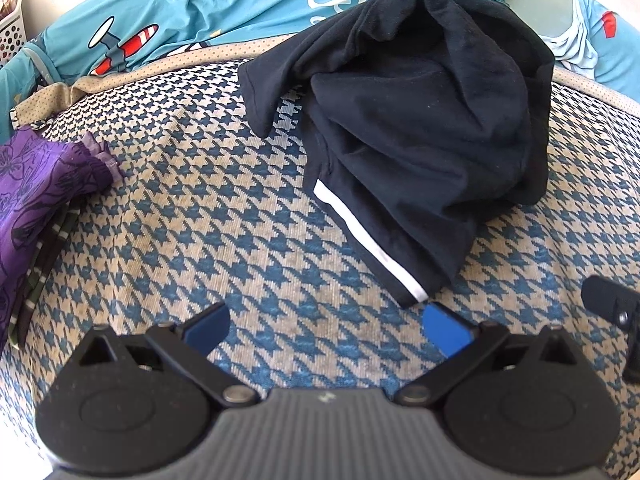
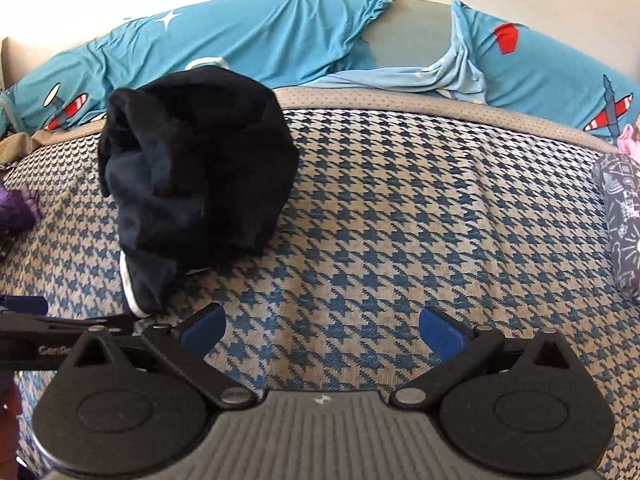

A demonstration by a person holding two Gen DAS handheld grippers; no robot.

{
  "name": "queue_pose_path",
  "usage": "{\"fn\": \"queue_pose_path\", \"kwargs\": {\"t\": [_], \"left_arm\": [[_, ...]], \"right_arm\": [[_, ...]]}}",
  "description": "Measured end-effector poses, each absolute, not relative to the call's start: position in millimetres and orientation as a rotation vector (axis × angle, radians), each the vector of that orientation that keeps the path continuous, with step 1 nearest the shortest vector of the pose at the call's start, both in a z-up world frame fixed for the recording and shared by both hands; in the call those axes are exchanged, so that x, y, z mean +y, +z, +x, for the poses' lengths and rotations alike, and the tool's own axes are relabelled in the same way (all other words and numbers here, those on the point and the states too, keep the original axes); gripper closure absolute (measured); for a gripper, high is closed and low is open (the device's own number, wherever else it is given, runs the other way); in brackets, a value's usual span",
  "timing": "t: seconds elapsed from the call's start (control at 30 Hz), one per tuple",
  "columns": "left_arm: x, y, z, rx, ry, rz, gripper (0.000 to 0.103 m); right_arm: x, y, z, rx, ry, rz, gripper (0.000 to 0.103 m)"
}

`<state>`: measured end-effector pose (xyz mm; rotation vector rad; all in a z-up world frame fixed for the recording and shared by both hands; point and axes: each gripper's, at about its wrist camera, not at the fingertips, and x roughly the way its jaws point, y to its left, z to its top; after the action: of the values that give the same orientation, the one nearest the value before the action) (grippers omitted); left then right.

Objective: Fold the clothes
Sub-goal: 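Move both open tools toward the black striped garment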

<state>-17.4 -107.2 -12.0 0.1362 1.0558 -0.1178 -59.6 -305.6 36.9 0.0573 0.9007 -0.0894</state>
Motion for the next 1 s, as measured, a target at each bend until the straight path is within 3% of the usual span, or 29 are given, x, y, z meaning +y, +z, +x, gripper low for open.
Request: {"fn": "queue_pose_path", "kwargs": {"t": [1.0], "left_arm": [[-105.8,-17.9,-17.4,1.079,-0.104,0.169,0.000]], "right_arm": [[-296.8,30.9,-51.2,0.961,-0.065,0.083,0.000]]}}
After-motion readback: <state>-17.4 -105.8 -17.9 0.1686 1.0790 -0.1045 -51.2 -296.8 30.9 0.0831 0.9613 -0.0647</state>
